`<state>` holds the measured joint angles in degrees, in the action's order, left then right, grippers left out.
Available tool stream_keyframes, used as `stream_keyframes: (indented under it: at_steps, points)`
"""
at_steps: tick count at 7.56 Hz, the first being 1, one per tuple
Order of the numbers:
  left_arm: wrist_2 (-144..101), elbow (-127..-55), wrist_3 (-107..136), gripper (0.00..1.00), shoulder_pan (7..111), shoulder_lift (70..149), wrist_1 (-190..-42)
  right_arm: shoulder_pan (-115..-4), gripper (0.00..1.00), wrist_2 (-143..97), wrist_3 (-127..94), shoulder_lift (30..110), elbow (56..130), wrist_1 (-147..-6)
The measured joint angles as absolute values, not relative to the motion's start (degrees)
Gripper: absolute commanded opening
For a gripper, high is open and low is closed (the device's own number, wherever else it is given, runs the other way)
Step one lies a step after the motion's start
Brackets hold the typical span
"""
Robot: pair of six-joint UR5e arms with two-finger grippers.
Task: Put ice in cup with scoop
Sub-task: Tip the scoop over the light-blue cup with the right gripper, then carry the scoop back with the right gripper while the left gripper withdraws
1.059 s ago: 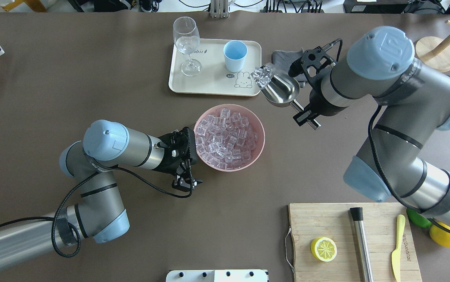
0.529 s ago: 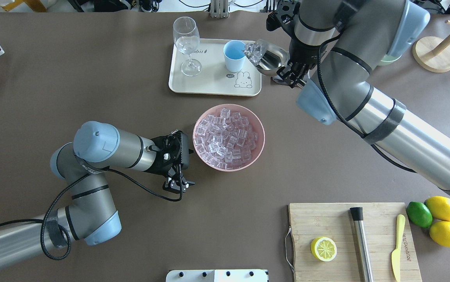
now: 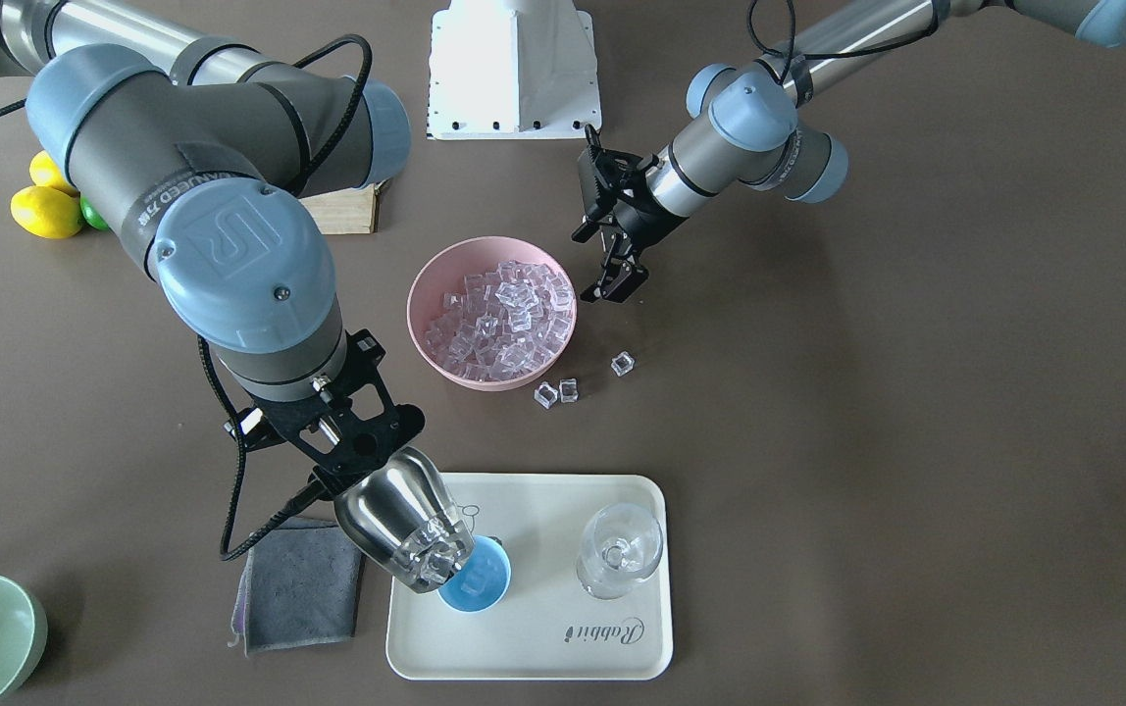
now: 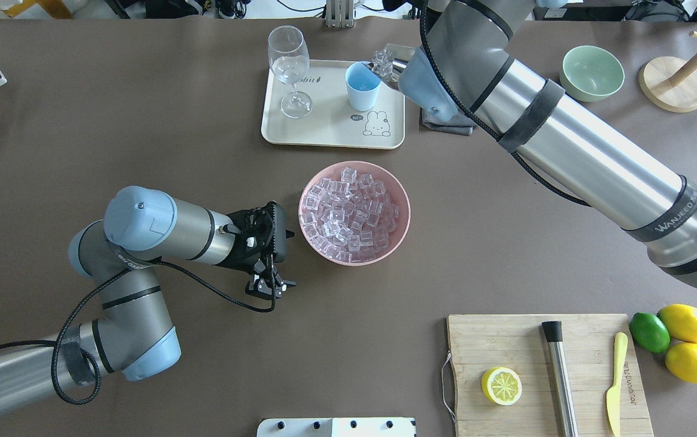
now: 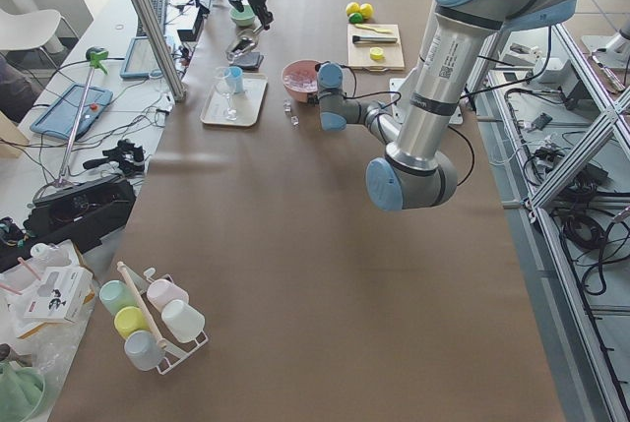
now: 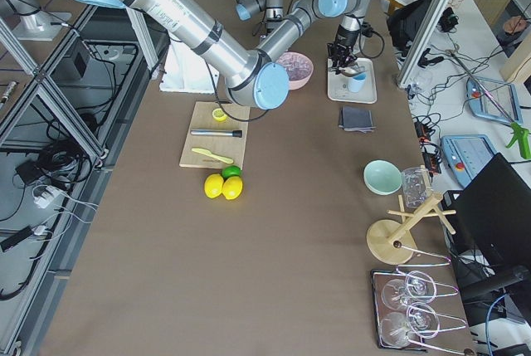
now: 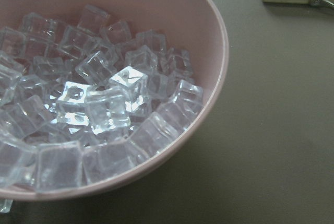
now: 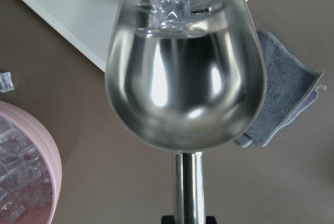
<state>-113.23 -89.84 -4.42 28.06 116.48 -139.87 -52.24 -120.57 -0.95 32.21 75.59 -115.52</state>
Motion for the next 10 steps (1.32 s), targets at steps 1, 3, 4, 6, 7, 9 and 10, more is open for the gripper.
stream_keyframes:
  at_steps: [1, 3, 4, 6, 7, 9, 10]
  points:
    - [-113.8, -92.0, -4.9, 0.99, 28.5, 115.4, -137.7, -52.4, 0.00, -120.4, 0.8, 30.4, 72.7, -117.0]
    - [-114.2, -97.3, -9.9, 0.99, 30.0, 113.7, -129.7, -52.5, 0.00, -119.7, 3.5, 28.5, 69.9, -119.8]
    - [-114.2, -99.4, -11.2, 0.99, 30.5, 113.4, -125.9, -52.4, 0.00, -119.6, 4.4, 28.0, 69.7, -121.3]
    - [-114.2, -101.1, -11.7, 0.99, 31.8, 113.0, -122.4, -52.3, 0.00, -118.9, 5.3, 27.5, 70.0, -123.2]
    - [-114.3, -102.1, -10.8, 0.98, 32.6, 113.2, -119.6, -52.3, 0.00, -118.3, 6.2, 28.1, 71.1, -124.3]
    - [-114.2, -103.8, -2.1, 0.98, 33.2, 113.5, -115.5, -53.1, 0.00, -118.3, 6.9, 34.9, 80.8, -126.0]
    - [-114.0, -104.4, 5.8, 0.98, 34.1, 113.1, -114.7, -54.7, 0.00, -119.6, 5.8, 39.7, 86.5, -126.3]
